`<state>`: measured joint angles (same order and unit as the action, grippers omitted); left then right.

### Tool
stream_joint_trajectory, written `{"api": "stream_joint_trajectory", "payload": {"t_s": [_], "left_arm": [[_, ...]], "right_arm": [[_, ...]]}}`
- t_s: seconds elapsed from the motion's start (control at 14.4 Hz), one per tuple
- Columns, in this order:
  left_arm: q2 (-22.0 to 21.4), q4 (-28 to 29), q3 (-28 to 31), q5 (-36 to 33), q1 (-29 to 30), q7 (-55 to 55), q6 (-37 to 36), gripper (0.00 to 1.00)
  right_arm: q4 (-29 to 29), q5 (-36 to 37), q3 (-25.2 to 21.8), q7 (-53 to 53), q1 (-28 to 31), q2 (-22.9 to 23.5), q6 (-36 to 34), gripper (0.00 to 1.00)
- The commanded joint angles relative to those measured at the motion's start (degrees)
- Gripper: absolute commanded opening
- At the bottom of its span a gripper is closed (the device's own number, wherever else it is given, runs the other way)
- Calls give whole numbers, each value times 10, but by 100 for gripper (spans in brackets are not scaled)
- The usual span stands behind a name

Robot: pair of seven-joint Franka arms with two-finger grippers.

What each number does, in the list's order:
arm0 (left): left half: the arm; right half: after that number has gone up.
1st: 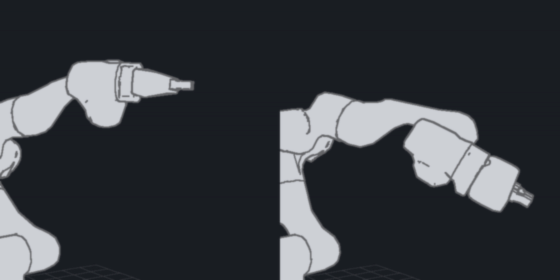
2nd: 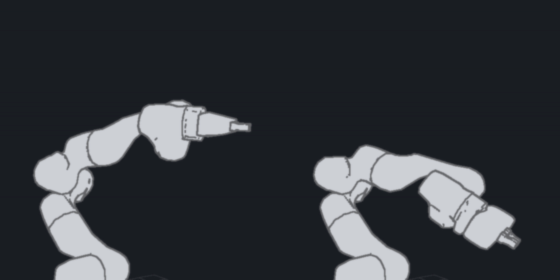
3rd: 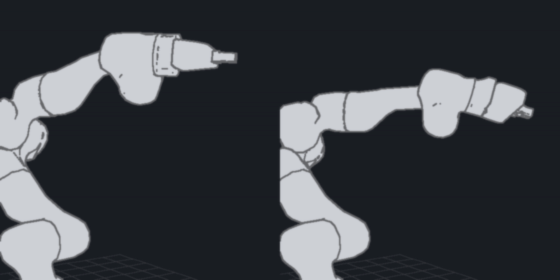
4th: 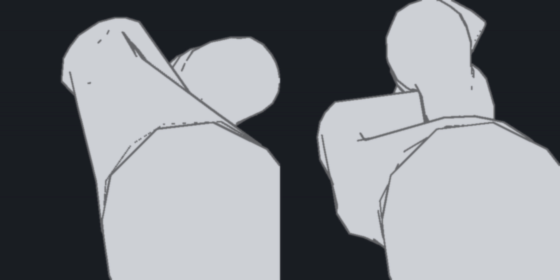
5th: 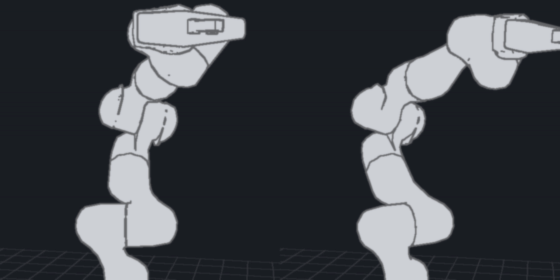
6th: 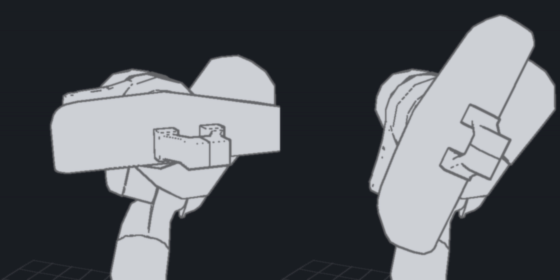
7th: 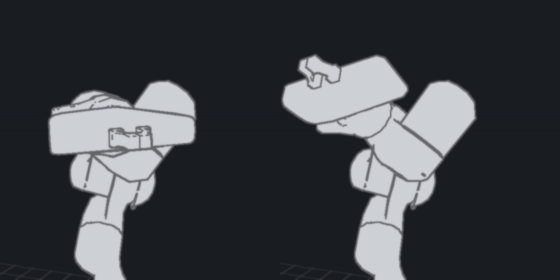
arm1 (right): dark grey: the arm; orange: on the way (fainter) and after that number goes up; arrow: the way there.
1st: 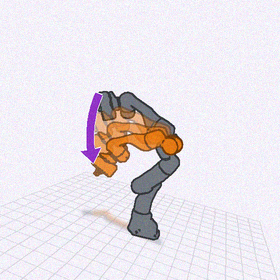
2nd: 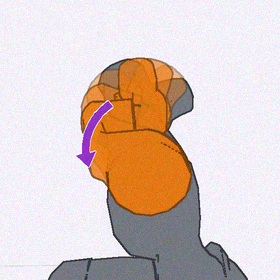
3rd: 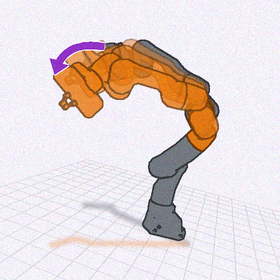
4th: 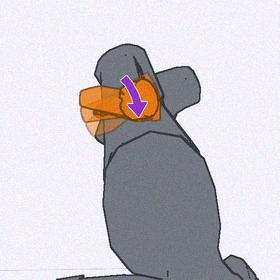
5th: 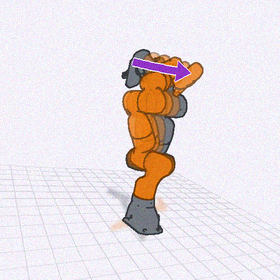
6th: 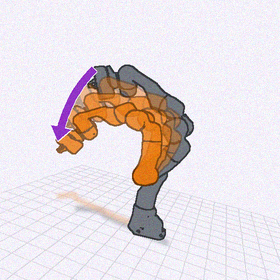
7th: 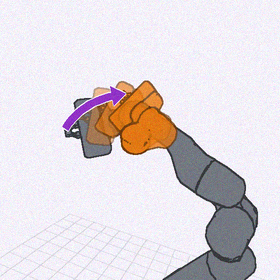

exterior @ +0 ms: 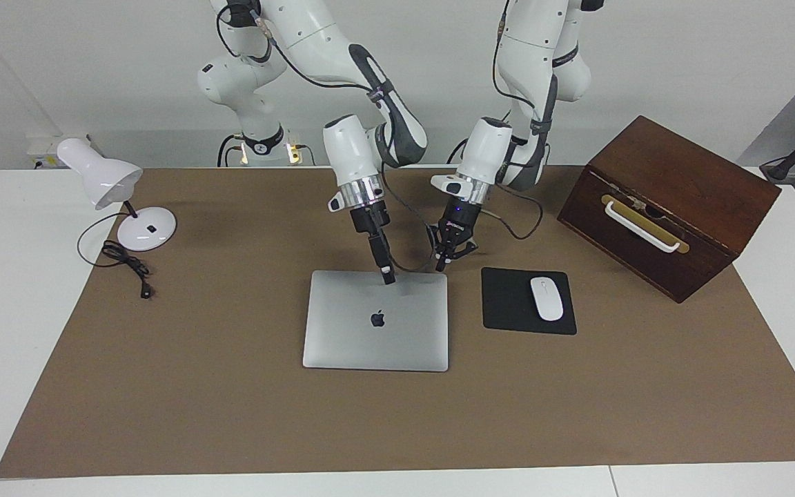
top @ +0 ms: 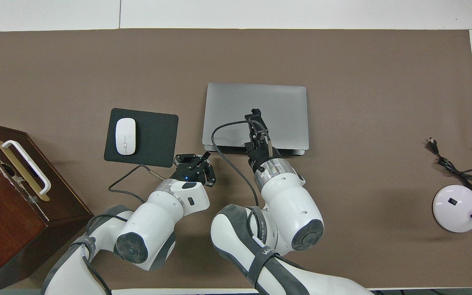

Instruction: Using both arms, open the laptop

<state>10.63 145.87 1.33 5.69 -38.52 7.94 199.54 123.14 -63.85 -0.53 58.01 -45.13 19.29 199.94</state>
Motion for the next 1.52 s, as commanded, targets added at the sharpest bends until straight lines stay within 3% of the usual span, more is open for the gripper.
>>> {"api": "stream_joint_trajectory", "payload": {"t_s": [0.0,0.21,0.83,1.45], "left_arm": [[25,-27,3,4,-1,1,9,0],[50,-48,3,4,2,1,9,0],[71,-63,3,-2,16,1,9,0],[88,-83,3,0,17,1,9,0]], "right_arm": [[10,-45,0,-47,-11,-15,8,100],[10,-56,0,-63,-11,-17,8,100],[10,-121,0,-105,-41,-23,9,100],[7,-123,-1,-117,-33,-10,9,100]]}}
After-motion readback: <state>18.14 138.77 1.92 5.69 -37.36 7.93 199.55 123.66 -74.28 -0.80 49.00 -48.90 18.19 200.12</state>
